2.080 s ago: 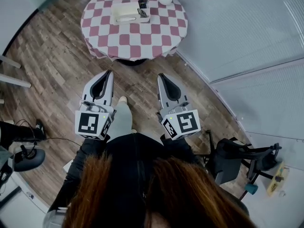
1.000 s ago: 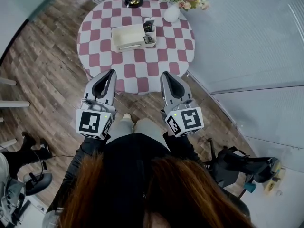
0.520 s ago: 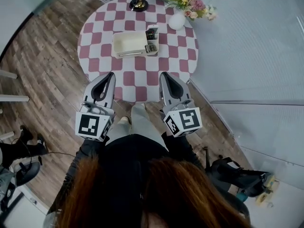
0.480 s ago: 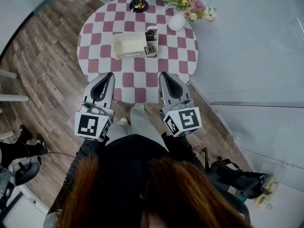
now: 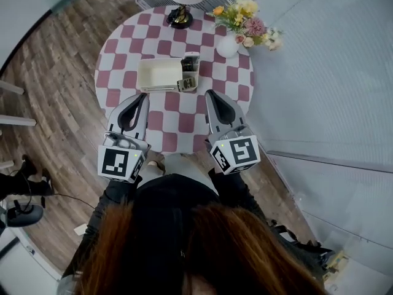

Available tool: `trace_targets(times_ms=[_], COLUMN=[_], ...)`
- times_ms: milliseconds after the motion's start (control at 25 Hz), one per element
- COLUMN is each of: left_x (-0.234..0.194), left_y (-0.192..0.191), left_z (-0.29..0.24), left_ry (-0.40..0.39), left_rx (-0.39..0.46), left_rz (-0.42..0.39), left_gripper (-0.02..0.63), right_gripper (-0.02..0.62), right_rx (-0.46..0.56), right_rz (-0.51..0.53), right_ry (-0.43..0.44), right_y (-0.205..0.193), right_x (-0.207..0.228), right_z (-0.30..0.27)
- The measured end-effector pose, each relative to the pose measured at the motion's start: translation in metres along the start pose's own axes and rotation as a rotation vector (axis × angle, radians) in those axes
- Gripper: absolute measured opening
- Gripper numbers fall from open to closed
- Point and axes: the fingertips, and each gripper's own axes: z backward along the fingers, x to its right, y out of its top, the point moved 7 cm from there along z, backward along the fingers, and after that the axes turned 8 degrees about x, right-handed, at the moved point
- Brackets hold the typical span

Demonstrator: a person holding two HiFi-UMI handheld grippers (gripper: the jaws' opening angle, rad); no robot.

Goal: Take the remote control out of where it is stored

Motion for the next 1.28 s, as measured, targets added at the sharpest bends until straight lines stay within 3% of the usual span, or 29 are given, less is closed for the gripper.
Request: trace_targets(times_ms=[560,1280], left_x=[0.004,-0.021], left_y=[-0.008,-0.012], left_z=[-0.038,-0.058], left_ry=[0.060,0.004], left_rx=[-0.012,-0.032], left_rz=[0.012,0.008], left_gripper=[0.009,0.009], right_gripper=[0.015,0.015], right_rx=[-0.018,-0.035], right_rz=[-0.007,-0.001], right_ry=[0.088,0.047], right_y=[-0.004,-0.008], right_x=[0.034,0.028], right_z=[-0.030,-0.048])
